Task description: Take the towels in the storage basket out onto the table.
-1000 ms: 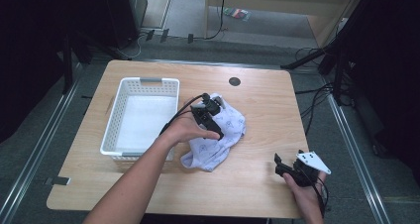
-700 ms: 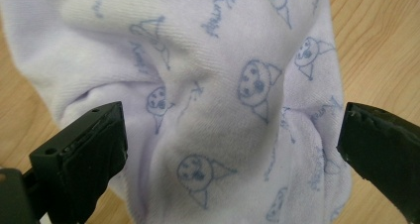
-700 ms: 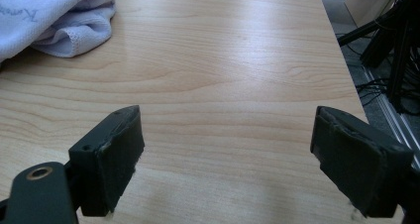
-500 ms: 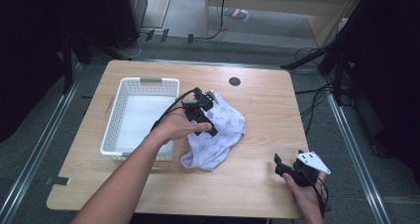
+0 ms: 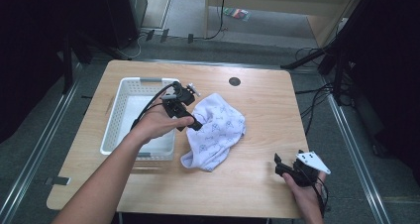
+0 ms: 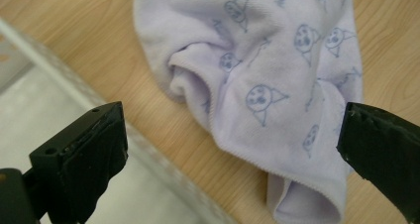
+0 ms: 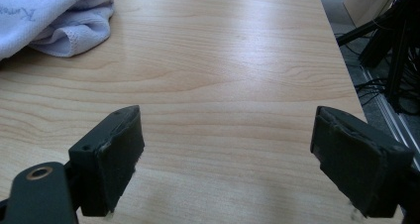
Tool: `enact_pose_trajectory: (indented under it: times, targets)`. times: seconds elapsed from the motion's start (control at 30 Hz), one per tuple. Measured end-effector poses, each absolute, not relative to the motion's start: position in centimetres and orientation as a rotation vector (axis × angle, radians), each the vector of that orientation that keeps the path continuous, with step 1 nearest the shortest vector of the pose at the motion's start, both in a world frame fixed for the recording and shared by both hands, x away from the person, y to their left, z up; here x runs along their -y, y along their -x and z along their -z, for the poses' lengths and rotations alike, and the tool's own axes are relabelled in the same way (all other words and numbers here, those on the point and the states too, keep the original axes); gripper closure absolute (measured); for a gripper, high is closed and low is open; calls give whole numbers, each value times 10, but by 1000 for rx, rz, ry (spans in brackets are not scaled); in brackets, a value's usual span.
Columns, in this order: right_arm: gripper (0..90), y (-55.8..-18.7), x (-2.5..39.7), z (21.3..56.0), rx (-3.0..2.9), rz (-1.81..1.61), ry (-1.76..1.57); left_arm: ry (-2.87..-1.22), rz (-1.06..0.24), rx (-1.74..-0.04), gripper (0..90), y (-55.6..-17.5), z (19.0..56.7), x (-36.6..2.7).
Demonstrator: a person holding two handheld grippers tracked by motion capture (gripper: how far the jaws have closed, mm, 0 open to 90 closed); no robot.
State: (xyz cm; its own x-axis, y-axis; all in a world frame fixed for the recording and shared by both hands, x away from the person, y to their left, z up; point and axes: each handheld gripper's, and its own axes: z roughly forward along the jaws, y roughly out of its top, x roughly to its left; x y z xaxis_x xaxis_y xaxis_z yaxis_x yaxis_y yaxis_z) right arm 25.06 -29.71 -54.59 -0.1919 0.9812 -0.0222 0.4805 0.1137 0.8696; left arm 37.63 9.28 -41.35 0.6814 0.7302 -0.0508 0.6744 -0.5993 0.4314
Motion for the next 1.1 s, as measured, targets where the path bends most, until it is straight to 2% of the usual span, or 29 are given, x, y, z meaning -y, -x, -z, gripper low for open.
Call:
enact_pose_trajectory:
  times: [0.3,0.93,1.1]
  targets:
    - [131,-251,297,546,-1758,-999,-1424,-2439,-269,-1171,0,-371,408,-136]
    - [131,-251,296,546,-1757,-990,-1429,-2239,-339,-1405,0,-338,419,-259]
    - [131,-251,296,546,-1757,-988,-1427,-2202,-352,-1436,0,-329,420,-278]
